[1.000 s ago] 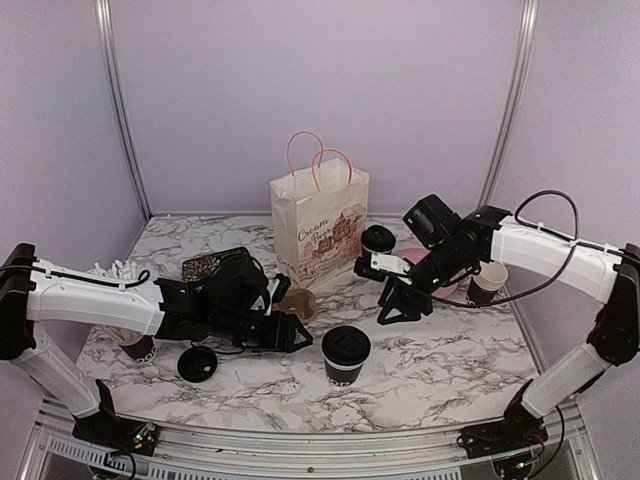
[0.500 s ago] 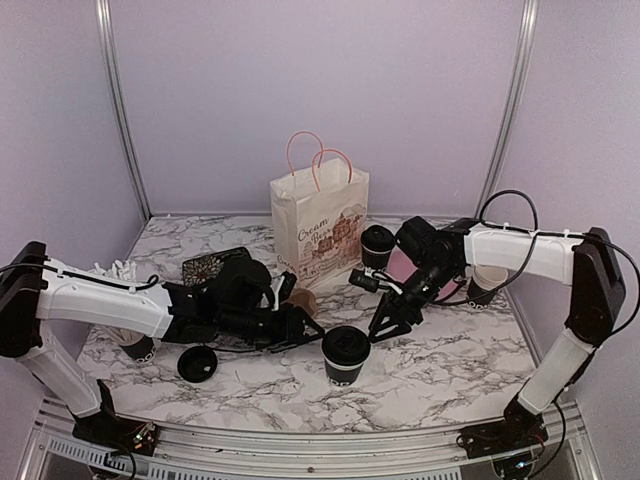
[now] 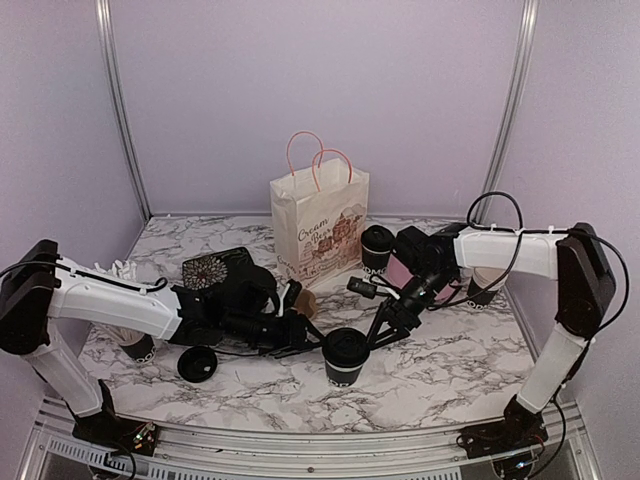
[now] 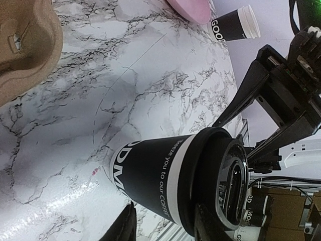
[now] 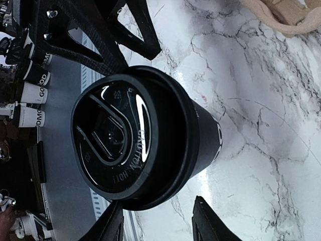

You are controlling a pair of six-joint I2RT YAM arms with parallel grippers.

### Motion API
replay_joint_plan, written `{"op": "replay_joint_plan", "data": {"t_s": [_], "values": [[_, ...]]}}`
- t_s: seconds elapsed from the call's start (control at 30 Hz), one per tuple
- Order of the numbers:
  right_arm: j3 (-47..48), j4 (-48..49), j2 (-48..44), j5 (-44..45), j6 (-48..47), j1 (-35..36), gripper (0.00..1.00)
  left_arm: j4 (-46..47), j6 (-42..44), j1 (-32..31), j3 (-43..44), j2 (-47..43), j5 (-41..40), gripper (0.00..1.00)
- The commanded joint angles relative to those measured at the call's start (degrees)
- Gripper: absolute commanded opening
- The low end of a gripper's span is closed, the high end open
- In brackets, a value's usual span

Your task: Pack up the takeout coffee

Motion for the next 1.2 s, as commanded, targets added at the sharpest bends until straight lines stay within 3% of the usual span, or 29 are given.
{"op": "replay_joint_plan", "data": {"t_s": [0.0,0.23,0.47,0.6,0.7,0.8,0.9,1.17], "values": [[-0.6,-0.3,1.4,-1.6,-1.1,-0.3,0.45,1.0,0.4,-0.4,-0.2,2.5,2.2,0.4],[-1.4,1.1,3.8,0.6,0.7,-0.2,0.42,-2.8,3.2,-0.4,1.3,5.4,1.0,0.37],[-3.6,5.7,5.8,14.2,4.1,-0.3,0.37,-10.1,7.6,-0.4,2.1,9.4,-2.1,0.34],[-3.9,7.5,4.8,16.7,4.5,-0.2,0.34,-14.3,10.3,-0.5,3.1,9.4,-6.4,0.33],[-3.1,7.0,4.8,14.6,3.8,-0.3,0.33,-14.4,11.2,-0.6,3.9,9.4,-6.3,0.32],[-1.9,4.7,3.8,6.7,0.7,-0.3,0.34,-13.2,13.1,-0.6,5.8,8.1,-6.9,0.35],[-1.3,2.6,2.2,1.3,-1.7,-0.3,0.4,-11.9,15.4,-0.5,9.7,7.1,-8.7,0.39],[-4.0,-0.7,-1.6,-2.0,-5.4,-0.3,0.59,-6.7,16.4,0.4,16.4,8.3,-8.5,0.5]]}}
